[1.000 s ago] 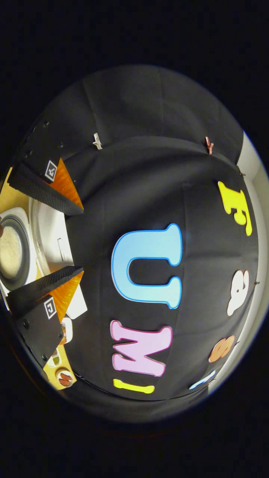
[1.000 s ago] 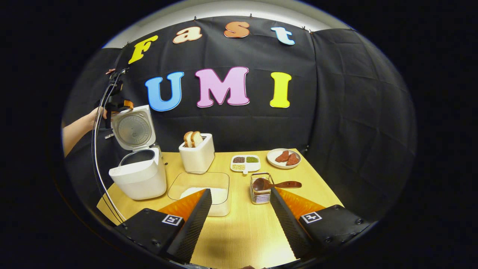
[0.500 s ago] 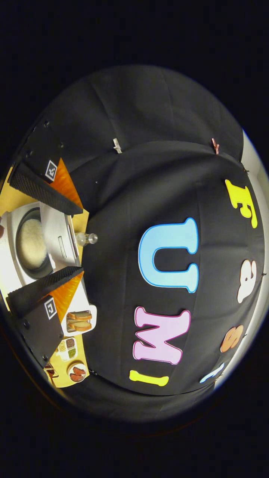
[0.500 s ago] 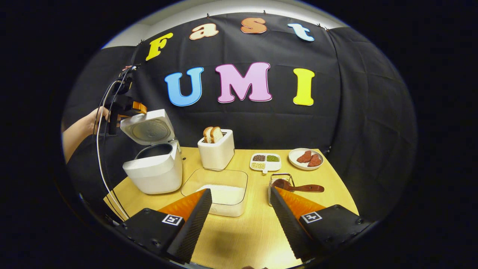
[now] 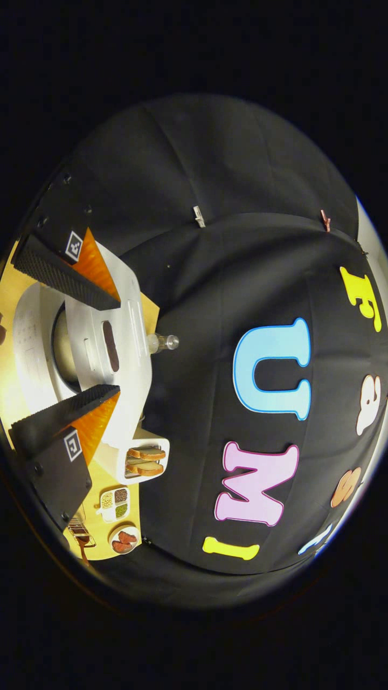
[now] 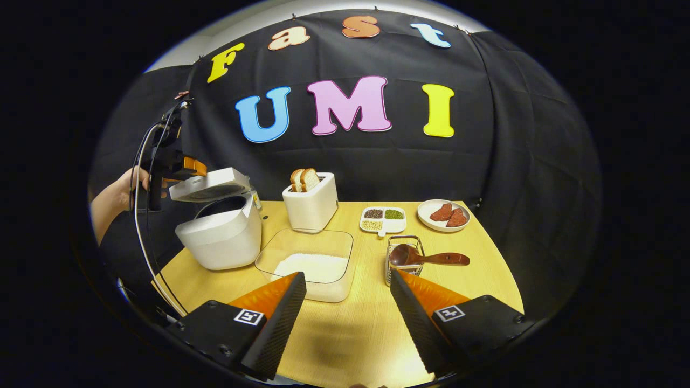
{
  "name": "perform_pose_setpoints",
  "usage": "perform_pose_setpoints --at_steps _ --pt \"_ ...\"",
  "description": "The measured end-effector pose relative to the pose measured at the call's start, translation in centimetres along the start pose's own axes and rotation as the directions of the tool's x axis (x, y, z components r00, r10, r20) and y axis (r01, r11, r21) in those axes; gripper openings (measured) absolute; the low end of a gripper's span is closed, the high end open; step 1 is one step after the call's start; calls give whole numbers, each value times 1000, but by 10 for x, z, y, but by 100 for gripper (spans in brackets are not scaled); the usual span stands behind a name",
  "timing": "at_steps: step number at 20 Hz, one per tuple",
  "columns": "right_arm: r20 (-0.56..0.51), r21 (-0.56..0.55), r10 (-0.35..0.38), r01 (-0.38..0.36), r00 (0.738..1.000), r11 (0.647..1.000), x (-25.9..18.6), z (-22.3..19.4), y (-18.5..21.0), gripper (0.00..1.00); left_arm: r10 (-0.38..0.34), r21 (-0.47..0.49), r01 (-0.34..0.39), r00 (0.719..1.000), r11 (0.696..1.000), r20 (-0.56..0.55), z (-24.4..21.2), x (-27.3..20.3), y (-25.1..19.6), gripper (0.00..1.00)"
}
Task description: Close the left gripper, press the button to open the rice cooker; take a wooden spoon from the chopstick holder with the right hand, scoop a spoonful of rice and pour it into the rice cooker, then put the wooden spoon back into the chopstick holder.
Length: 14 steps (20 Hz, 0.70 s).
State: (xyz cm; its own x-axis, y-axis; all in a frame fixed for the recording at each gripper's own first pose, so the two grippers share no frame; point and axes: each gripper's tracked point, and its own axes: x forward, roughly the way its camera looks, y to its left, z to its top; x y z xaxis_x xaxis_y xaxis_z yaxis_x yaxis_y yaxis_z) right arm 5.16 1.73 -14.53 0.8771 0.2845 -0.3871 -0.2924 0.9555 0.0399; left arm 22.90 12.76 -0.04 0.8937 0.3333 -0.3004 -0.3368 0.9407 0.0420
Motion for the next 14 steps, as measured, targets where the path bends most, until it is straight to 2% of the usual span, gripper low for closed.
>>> perform_pose_setpoints --at_steps 5,8,11,14 --pt "-28 -21 -1 0 1000 1000 -1 -11 -5 99 -20 -62 19 1000 998 -14 -32 1 -5 100" --pt "-45 -28 -3 1 999 1000 0 -18 -7 99 -17 -98 10 998 995 -68 -59 13 -5 98" --pt "-50 -34 -9 7 999 999 1 -20 -11 99 10 -78 -20 992 997 -129 -86 27 -9 97" --pt "-55 -27 -18 16 998 1000 3 -21 -15 99 48 6 -47 991 999 -122 -98 34 -11 97"
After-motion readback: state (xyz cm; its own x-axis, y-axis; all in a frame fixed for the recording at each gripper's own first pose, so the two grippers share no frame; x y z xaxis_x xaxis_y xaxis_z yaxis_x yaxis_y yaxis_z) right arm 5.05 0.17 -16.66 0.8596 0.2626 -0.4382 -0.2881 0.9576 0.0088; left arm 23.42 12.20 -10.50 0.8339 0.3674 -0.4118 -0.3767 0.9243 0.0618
